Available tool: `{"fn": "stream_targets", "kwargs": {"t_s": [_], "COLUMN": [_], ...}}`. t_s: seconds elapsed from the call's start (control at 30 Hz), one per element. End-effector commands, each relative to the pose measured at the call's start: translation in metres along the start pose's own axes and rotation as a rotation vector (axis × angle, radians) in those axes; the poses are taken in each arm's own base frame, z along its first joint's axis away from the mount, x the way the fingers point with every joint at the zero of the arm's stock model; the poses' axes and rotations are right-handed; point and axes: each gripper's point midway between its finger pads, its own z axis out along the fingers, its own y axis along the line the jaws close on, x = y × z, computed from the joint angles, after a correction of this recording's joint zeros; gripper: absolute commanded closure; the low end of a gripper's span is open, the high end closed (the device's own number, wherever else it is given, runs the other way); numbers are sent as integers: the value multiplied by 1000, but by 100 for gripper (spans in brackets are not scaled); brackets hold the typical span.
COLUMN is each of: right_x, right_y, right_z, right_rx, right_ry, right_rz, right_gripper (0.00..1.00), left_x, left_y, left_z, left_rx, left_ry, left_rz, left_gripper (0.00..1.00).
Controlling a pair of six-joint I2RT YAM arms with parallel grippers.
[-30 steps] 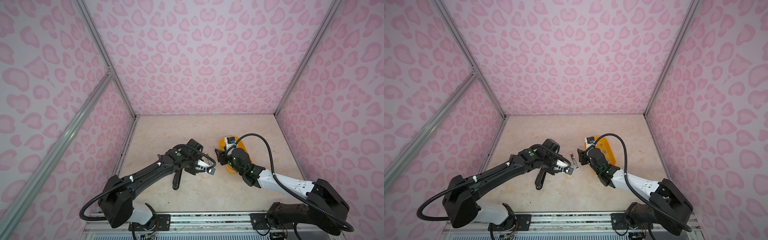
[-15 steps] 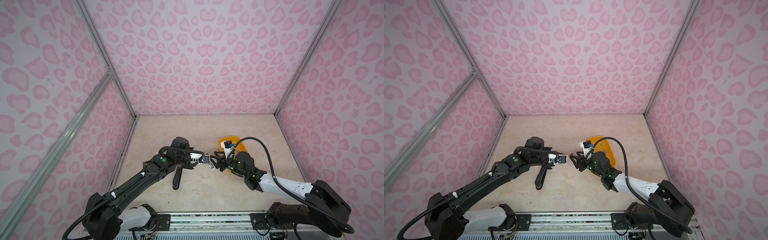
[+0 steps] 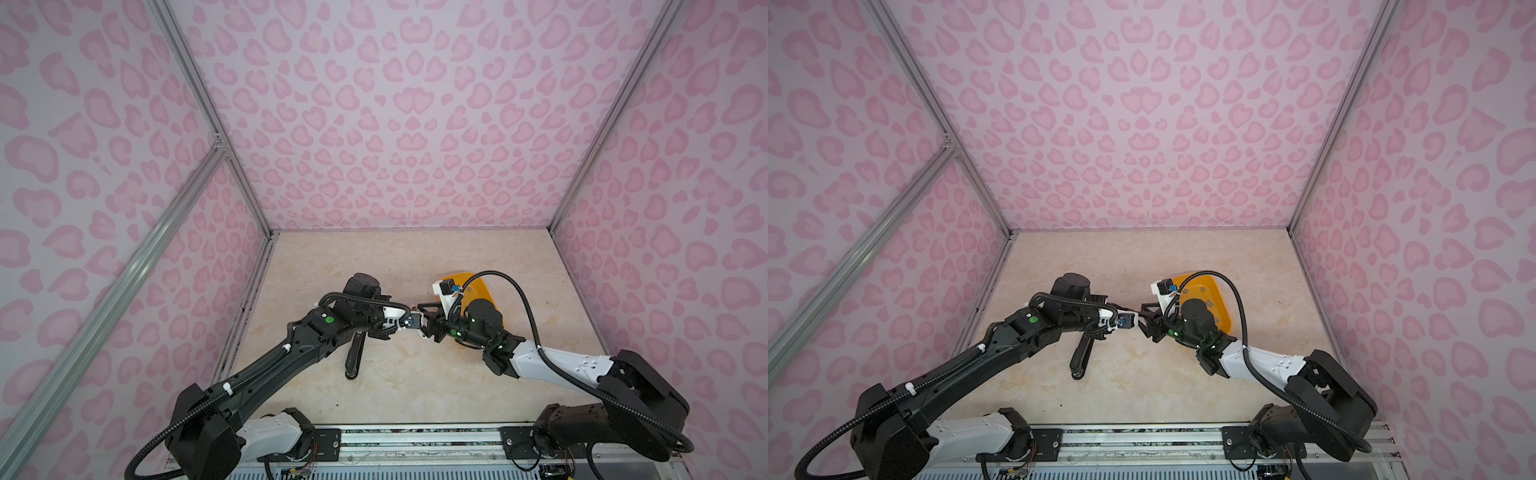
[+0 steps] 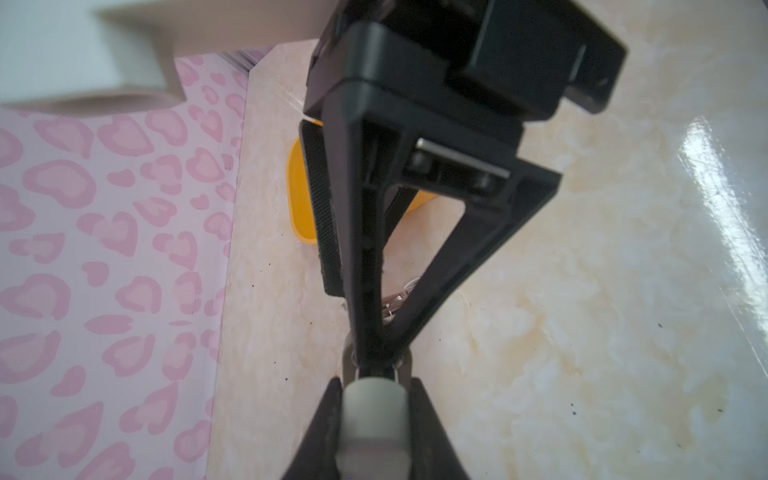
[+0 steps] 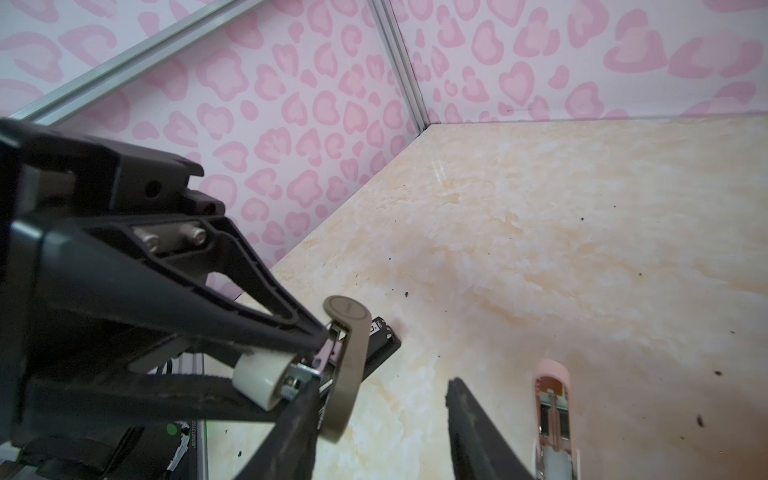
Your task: Load the staples into the stapler
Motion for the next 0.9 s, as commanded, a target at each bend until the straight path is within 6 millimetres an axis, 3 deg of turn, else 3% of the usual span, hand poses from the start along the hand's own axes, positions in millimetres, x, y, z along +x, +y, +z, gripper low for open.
{"fn": "stream_targets", "kwargs": {"t_s": [0.0, 0.33, 0.53, 0.73, 0.87], "right_x": [5, 9, 5, -10, -21], "right_y": [-7, -15, -14, -13, 8], "right_z": [4, 9, 4, -15, -42], "right_rx": [31, 69, 78, 114, 75], "right_ry": [15, 36, 28, -43, -191], "right_rz": [17, 24, -13, -104, -285], "right_gripper": [53, 57, 54, 48, 46], "left_x": [-20, -55, -60, -62, -62], "left_y": [2, -4, -1, 0, 6], "left_z": [-9, -44, -53, -59, -67], "left_rx": [-1, 23, 17, 18, 19], "left_ry": [-87, -258, -322, -349, -389], "left_rz": [20, 22, -12, -30, -57], "left_gripper": [96, 96, 96, 96, 96]}}
